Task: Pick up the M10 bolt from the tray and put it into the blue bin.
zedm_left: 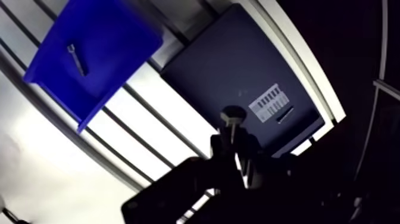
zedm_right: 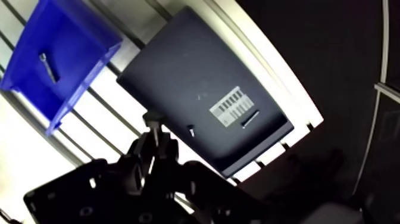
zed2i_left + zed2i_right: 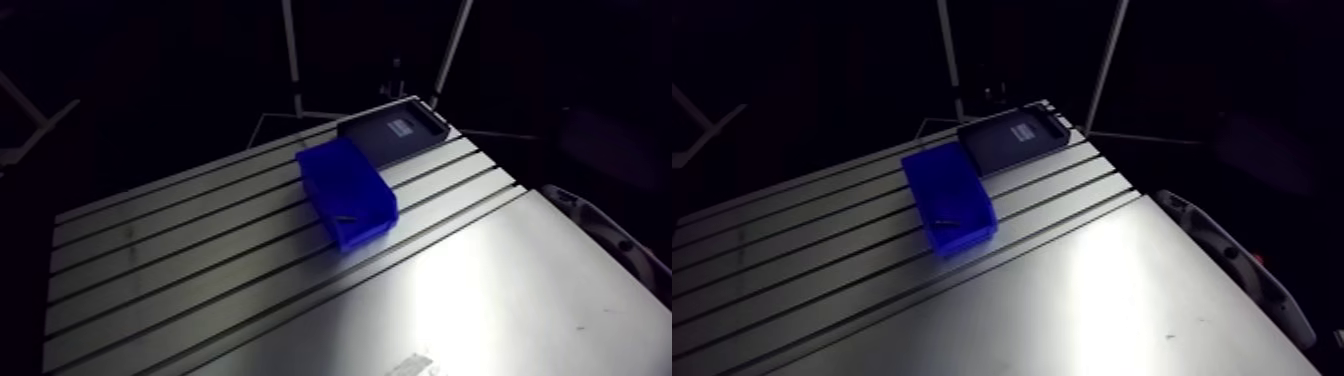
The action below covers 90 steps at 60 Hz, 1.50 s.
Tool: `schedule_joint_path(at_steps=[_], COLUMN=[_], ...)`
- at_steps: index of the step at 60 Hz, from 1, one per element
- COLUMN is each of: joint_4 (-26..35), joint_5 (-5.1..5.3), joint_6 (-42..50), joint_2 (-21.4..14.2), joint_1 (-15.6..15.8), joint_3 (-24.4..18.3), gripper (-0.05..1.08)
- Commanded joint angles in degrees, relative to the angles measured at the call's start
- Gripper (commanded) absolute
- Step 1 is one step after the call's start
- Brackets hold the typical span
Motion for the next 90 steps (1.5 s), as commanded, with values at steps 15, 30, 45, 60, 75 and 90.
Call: schedule_joint_path(at_steps=[15, 30, 45, 60, 75, 90], joint_4=[0.97, 0.51, 0.51, -0.14, -3.80, -4.94], joint_5=[-0.20, -0.25, -0.39, -0.50, -0.50, -0.58], joint_6=[-18.02, -21.16, -21.27, -21.00, -21.09, -21.09], joint_2=[-7.15, -8.30, -8.49, -8.24, -7.78, -7.37], joint_1=[3.19, 6.13, 9.95, 11.54, 10.77, 10.66], joint_3=[6.85, 8.54, 9.52, 10.82, 12.71, 13.47], gripper=[1.06, 1.07, 1.07, 1.07, 1.07, 1.07])
